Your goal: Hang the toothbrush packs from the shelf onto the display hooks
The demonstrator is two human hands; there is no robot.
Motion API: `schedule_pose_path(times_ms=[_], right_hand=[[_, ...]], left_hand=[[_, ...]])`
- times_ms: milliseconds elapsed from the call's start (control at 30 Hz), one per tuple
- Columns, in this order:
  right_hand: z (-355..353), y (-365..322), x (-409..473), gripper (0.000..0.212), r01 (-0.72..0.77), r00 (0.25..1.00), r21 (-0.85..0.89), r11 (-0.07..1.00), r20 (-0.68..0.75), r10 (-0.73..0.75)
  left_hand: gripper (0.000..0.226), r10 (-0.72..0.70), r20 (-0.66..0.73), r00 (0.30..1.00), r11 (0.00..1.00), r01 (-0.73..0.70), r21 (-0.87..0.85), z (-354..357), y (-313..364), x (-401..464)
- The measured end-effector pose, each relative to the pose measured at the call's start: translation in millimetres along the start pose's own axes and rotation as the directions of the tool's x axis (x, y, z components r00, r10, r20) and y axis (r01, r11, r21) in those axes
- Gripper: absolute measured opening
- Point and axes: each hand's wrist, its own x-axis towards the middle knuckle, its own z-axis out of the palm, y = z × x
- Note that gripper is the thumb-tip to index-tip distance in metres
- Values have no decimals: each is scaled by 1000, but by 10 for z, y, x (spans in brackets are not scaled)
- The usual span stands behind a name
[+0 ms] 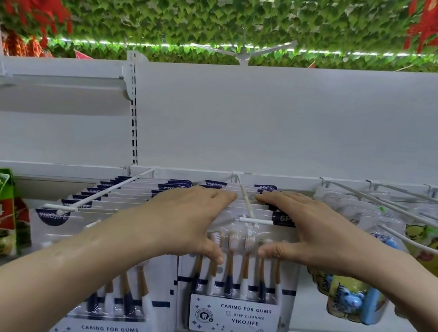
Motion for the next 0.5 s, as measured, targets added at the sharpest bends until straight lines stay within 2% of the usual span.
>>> schedule_pose_path(times_ms=[133,233,333,400,500], right_hand=[[-29,-11,12,97,-33,999,10,999,36,32],[-92,-8,16,93,-65,998,108,992,16,64],[-156,5,25,79,-128,989,202,971,-43,140],[-176,9,63,71,-183,982,240,953,4,188],[-179,-5,172,77,-261,965,258,930,104,242]], left_hand=[[112,1,27,1000,1000,-1,-3,9,-11,13],[110,-1,100,995,994,12,-108,-56,-60,-5],[94,-13,140,990,966,49,-255,-179,-148,-14],[81,-46,94,995,951,72,-301,-202,-188,40],[66,-74,104,992,948,103,-301,-162,-199,213]])
